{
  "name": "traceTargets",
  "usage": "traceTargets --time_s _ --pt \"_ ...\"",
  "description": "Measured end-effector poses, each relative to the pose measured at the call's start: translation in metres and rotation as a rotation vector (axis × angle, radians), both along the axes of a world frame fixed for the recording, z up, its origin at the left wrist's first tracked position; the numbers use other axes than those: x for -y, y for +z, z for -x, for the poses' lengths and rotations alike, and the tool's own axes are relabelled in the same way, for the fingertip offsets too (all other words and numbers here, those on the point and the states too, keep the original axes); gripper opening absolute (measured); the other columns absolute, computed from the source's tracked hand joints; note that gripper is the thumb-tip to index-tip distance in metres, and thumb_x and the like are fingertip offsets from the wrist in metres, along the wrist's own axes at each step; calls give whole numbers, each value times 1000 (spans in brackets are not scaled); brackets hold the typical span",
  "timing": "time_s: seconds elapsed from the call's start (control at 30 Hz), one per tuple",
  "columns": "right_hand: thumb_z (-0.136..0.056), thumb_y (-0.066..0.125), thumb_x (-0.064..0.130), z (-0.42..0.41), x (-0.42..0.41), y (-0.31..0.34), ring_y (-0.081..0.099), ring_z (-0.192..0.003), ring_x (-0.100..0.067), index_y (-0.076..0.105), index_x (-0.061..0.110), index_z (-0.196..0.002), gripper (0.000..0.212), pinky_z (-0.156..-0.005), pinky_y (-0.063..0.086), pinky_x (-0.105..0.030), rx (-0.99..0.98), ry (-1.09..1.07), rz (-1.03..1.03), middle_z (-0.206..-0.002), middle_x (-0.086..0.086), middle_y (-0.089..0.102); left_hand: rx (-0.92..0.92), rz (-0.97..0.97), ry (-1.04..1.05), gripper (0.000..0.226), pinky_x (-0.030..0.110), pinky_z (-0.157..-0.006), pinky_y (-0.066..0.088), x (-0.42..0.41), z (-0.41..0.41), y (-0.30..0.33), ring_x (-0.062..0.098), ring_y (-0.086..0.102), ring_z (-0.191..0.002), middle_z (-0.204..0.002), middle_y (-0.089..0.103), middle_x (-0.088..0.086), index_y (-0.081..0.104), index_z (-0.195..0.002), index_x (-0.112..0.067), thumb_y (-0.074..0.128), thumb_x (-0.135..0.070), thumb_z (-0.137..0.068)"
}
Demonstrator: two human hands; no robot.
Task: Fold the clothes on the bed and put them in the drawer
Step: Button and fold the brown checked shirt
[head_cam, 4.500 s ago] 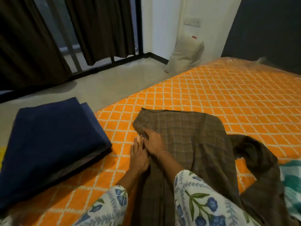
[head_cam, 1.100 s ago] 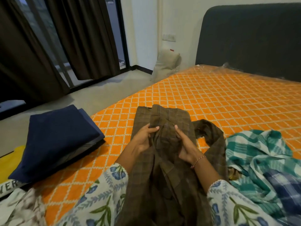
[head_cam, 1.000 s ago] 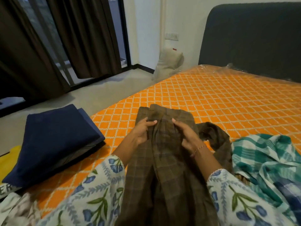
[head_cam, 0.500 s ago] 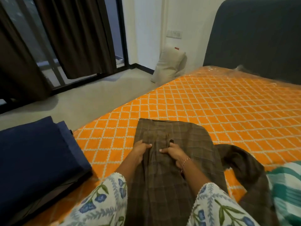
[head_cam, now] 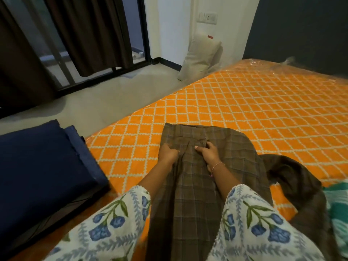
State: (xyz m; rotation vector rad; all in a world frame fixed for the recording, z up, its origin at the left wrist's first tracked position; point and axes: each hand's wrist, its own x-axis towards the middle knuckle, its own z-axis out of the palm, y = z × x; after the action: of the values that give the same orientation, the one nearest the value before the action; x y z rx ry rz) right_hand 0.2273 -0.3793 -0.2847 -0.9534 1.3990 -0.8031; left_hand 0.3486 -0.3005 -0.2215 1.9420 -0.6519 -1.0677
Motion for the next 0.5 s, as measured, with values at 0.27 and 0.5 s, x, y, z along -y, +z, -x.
traceTargets --time_s 0.27,0.5 --pt "-93 56 38 43 -110 42 56 -98 -28 58 5 -119 43 -85 45 -33 -299 -58 -19 -107 -10 60 -273 -417 -250 69 46 -104 35 -106 23 21 32 33 -137 -154 27 12 28 -147 -9 51 -47 -94" --pt "-88 64 39 83 -238 57 52 -119 -29 45 9 -135 59 -101 44 -41 -144 102 -207 -133 -10 52 -373 -473 -228 49 39 -96 48 -238 57 13 24 57 -112 -124 61 5 56 -122 -14 64 -46 -85"
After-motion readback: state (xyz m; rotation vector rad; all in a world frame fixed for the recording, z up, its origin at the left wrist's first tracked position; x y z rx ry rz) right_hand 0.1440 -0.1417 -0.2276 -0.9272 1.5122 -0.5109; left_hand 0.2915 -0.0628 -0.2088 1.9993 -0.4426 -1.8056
